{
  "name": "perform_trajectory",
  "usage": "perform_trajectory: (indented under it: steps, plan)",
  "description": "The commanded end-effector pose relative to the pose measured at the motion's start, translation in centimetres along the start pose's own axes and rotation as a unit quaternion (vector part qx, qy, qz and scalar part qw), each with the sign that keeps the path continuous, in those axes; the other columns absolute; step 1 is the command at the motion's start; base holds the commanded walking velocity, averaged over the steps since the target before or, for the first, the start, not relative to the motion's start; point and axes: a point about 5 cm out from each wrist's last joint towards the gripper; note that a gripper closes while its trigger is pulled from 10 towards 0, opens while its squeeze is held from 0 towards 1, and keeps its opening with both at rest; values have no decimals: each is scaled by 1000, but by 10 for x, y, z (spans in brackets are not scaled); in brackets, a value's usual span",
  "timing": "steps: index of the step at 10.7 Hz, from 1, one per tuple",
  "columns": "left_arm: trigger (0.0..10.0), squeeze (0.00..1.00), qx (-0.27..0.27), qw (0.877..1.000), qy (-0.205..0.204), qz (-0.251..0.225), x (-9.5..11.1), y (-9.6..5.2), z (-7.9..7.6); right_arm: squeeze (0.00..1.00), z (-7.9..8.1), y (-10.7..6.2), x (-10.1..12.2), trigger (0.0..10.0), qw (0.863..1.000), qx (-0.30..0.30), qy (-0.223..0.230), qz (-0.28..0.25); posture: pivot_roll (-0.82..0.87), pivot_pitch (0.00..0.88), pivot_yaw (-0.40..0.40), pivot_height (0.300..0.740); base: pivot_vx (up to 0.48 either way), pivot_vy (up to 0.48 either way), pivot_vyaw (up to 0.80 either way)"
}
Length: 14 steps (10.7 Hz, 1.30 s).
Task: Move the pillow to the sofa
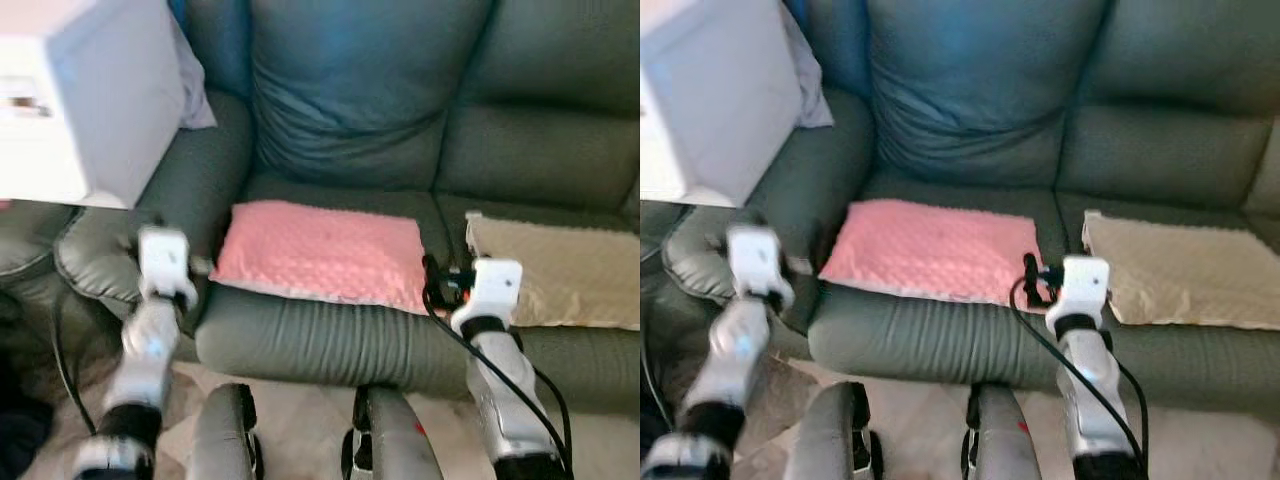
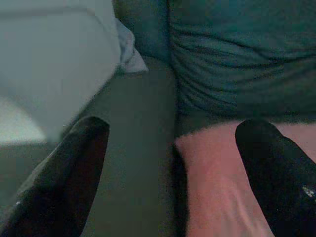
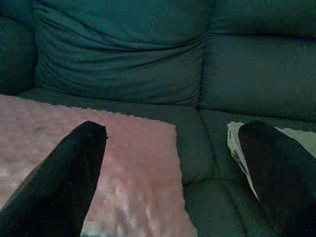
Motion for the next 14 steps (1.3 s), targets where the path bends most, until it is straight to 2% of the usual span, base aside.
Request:
perform_trajectory:
  steps: [1,2,3,5,6,7,8,9,14]
  plan:
    - [10000,0,-4,1000,-7,-6,5,1,-6,1000,-4,-3,3,10000,1000,-3,-2,-1,-49,0,-54,635,0,0,0]
    - [10000,0,-5,1000,-19,11,3,-5,-13,898,-3,-6,2,10000,1000,-4,1,9,-51,0,-55,635,0,0,0]
    - [10000,0,-17,999,-32,17,3,-5,-21,0,1,-6,6,10000,1000,22,-1,-2,-56,0,-54,635,0,0,0]
    - [10000,0,-32,998,-39,24,5,-5,-30,0,4,3,16,10000,1000,28,1,-15,-59,0,-48,665,0,0,0]
    - [10000,0,-32,997,-49,43,4,-4,-29,0,4,5,17,10000,1000,28,2,-14,-60,0,-46,685,0,0,0]
    - [10000,0,-31,997,-49,43,4,-4,-28,0,3,5,17,10000,999,30,2,-13,-62,0,-46,700,0,0,0]
    - [10000,0,-28,999,-31,36,5,-3,-26,0,3,5,17,10000,999,32,2,-12,-63,0,-46,715,0,0,0]
    - [10000,0,-31,997,-45,53,3,-2,-27,0,3,5,16,10000,999,34,-2,-10,-64,0,-46,735,0,0,0]
    - [10000,0,-47,997,-46,50,8,3,-31,0,1,9,12,10000,1000,30,3,-1,-61,0,-38,740,0,0,0]
Point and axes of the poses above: a point about 5 cm out from each wrist's last joint towards the gripper, its own y axis pointing out of the wrist towards the gripper, its own x axis along the axis of the wrist's last joint, z = x × y, and after that the axes turned 7 degrees about y, right-handed
